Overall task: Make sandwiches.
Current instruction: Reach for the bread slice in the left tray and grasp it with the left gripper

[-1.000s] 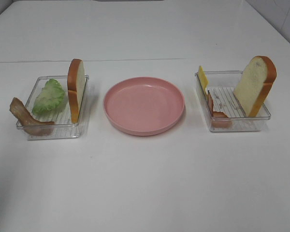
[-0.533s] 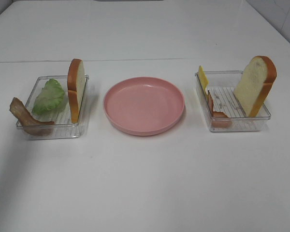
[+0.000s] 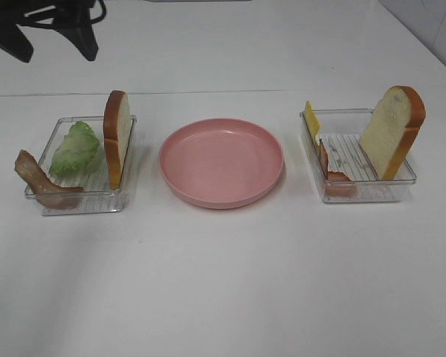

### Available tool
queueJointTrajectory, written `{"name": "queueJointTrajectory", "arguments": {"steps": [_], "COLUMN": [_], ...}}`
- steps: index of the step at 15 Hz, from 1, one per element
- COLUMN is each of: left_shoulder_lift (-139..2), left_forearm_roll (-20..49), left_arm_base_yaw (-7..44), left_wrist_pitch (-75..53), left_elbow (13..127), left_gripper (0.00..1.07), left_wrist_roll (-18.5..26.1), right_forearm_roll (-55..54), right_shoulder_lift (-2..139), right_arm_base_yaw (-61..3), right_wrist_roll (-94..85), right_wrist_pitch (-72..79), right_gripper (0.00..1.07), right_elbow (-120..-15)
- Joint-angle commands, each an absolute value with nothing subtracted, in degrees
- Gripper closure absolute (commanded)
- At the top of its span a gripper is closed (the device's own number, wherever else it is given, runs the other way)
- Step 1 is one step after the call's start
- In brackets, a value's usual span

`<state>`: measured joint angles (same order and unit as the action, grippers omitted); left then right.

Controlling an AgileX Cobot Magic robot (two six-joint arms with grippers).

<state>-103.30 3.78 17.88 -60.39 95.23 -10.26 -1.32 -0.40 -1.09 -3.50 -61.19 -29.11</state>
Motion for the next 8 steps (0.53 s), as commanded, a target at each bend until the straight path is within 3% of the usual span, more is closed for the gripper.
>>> {"name": "queueJointTrajectory", "arguments": {"steps": [1,4,5,8], "left_shoulder_lift": [-104.7,-111.6,-114.0,-115.5], "left_forearm_roll": [2.6,1.3,-1.3,-3.7], "left_arm_base_yaw": [19.1,22.5,22.8,22.8], "left_wrist_pitch": [-60.8,-60.8,-61.3,-59.7], "left_elbow": [96.4,99.0,99.5,99.7], "left_gripper": [0.27,0.27,0.27,0.27], "left_wrist_roll": [-12.1,-14.3,-16.5,-17.5], "right_forearm_roll": [-1.3,-1.3,-1.3,-1.3], "right_shoulder_lift": [-1.2,-1.2,-1.2,-1.2], "right_arm_base_yaw": [-0.7,-0.7,-0.7,-0.7], "right_wrist_roll": [-4.0,-4.0,-4.0,-4.0], "right_wrist_pitch": [-60.6,-60.6,-60.6,-60.6], "right_gripper": [0.31,0.31,0.31,0.31], "right_elbow": [-29.0,-29.0,-29.0,-29.0]}}
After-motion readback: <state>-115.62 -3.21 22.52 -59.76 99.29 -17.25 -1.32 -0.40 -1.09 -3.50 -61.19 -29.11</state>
